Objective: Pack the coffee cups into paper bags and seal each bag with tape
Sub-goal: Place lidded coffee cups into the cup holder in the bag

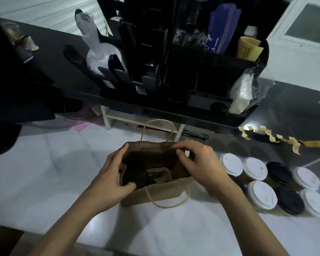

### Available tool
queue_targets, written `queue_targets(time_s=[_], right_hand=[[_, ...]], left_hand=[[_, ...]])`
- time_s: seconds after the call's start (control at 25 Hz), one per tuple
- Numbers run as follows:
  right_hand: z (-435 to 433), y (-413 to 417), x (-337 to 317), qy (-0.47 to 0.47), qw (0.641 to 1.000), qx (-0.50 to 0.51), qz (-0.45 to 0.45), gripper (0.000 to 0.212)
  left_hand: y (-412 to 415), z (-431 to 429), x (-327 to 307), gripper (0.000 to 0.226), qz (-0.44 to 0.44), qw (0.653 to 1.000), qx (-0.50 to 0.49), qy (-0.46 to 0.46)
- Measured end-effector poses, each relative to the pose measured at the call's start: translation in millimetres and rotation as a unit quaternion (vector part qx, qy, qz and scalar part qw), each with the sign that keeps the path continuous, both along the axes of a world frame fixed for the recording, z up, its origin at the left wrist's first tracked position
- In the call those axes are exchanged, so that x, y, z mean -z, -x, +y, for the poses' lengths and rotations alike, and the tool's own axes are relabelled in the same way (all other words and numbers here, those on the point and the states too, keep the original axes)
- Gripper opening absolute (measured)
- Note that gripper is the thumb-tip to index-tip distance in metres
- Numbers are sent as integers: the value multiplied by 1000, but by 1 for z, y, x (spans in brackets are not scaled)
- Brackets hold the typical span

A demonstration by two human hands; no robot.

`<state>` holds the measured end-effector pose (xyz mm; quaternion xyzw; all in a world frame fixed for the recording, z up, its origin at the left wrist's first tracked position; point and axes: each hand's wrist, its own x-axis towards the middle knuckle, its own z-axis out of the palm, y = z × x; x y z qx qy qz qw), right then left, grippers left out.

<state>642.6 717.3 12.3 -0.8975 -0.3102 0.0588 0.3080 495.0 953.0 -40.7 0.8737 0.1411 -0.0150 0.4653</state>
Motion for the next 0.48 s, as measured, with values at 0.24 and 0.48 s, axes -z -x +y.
queue_targets(time_s=[0.24, 0.48], right_hand=[[-23, -24, 17, -36, 992, 117, 2, 29], [-32, -50, 55, 173, 972, 159, -21, 45]], left_hand=[[-4, 0, 2, 106, -1, 1000, -1, 0], [-6, 0, 2, 106, 6, 1000, -1, -1]])
